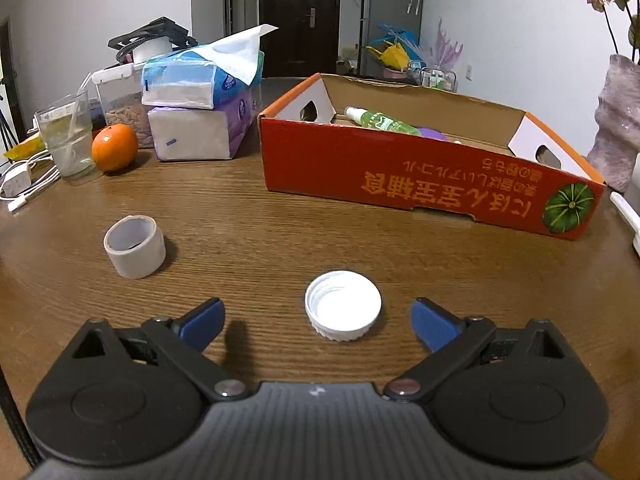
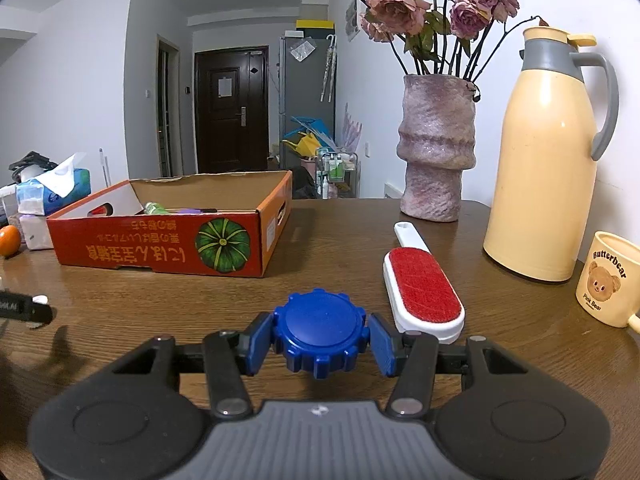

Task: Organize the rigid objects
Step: 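Close the right tool on the blue cap while the left tool grasps the white cap, then lift both caps and carry them over the cardboard box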

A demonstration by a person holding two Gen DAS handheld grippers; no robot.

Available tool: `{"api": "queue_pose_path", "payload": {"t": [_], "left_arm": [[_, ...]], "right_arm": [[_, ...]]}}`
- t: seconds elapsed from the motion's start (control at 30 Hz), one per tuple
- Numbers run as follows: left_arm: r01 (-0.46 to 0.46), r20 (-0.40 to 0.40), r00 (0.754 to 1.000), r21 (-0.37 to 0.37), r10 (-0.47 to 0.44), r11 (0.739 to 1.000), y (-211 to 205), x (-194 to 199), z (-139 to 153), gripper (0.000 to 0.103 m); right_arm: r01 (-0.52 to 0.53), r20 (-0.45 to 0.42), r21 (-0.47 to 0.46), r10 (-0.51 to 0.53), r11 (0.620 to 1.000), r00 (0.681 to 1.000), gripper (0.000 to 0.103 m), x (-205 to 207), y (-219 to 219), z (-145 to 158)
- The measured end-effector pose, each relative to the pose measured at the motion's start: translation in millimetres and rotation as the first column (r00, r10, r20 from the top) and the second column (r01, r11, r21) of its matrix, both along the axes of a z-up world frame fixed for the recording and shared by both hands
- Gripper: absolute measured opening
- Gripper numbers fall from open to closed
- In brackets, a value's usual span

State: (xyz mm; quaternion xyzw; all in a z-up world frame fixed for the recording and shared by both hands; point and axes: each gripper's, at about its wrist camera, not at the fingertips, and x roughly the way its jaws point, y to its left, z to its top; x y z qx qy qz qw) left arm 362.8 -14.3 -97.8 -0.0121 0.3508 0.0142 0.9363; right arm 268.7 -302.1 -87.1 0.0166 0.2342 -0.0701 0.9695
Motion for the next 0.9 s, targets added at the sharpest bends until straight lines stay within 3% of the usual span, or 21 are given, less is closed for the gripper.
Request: {"api": "queue_pose_path", "payload": {"t": [0.07, 0.13, 0.2, 0.23, 0.9], "left_arm": [[0.004, -0.010, 1.000, 0.006, -0.004, 1.000, 0, 2, -2, 0.079], [0.015, -0.010, 1.000, 0.025, -0.015, 1.000, -3, 2, -2, 0.068], [0.041, 0.003, 0.999, 0.026, -0.041, 0.999, -6, -1, -1, 0.045], [0.051, 0.010, 0.999, 0.025, -0.051, 0.998, -7, -3, 0, 0.042], [0.025, 0.148, 0.989, 0.029, -0.029, 0.999, -8, -45, 28, 0.041]], "right_arm": [[-0.006, 0.004, -0.004, 0.006, 1.000, 1.000, 0.051, -1, 1, 0], [-0.010, 0.006, -0.009, 0.010, 1.000, 1.000, 0.051, -1, 2, 0], [-0.012, 0.008, -0.011, 0.012, 1.000, 1.000, 0.051, -2, 3, 0], [-0.012, 0.008, -0.011, 0.012, 1.000, 1.000, 0.051, -2, 3, 0], [-0.065, 0.054, -0.025, 0.066, 0.998, 0.996, 0.051, -13, 31, 5]]}}
